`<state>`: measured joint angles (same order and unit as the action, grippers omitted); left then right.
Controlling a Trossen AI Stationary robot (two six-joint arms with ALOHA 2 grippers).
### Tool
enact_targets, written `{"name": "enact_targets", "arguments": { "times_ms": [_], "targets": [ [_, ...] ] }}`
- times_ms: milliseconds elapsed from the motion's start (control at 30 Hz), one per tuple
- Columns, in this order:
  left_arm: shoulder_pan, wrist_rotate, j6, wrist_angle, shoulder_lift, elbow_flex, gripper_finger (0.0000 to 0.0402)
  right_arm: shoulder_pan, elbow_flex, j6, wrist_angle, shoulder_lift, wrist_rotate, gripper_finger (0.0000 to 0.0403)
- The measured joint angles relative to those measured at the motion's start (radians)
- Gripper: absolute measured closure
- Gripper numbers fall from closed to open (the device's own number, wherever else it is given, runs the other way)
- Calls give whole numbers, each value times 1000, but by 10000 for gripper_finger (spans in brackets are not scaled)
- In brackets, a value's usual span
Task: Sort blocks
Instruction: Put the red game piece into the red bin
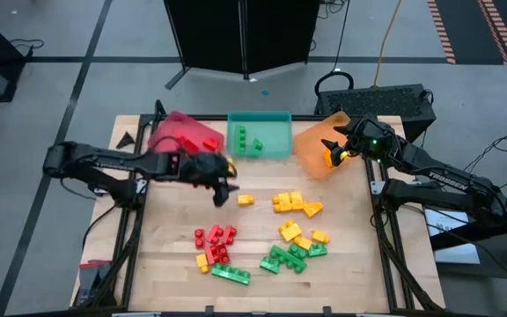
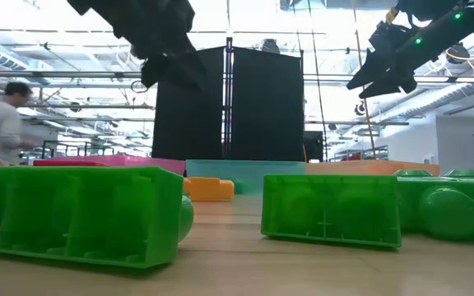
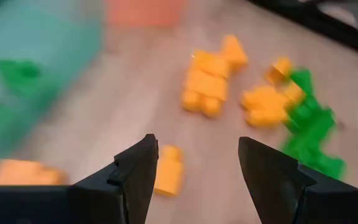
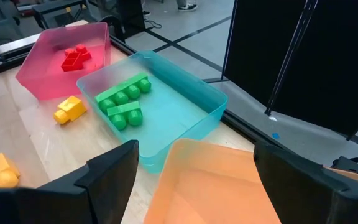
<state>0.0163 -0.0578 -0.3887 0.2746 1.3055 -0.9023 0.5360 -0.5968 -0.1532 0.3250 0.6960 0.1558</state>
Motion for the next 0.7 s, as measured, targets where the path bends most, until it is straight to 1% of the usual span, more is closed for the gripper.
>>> {"name": "enact_targets", "arguments": {
  "times_ms": [67, 167, 200, 267, 367, 433, 567, 700],
  "targets": [
    [61, 1, -26, 20, 27, 1, 176, 0, 0, 3, 0, 0, 0, 88],
    [136, -5, -137, 45, 72, 1, 176, 0, 0, 8, 2, 0, 0, 88],
    [162, -24, -182, 75, 86, 1, 176, 0, 0, 8, 5, 0, 0, 88],
    [216, -99, -296, 120, 114, 2, 176, 0, 0, 8, 12, 0, 0, 88],
    [285, -234, -540, 214, 141, 3, 176, 0, 0, 8, 19, 0, 0, 88],
    [326, -276, -649, 216, 155, 3, 176, 0, 0, 8, 35, 0, -1, 88],
    [408, -277, -775, 219, 161, 1, 176, 0, 0, 14, 53, 0, -1, 88],
    [463, -300, -912, 298, 162, 1, 176, 0, 0, 17, 60, 0, -1, 88]
  ]
}}
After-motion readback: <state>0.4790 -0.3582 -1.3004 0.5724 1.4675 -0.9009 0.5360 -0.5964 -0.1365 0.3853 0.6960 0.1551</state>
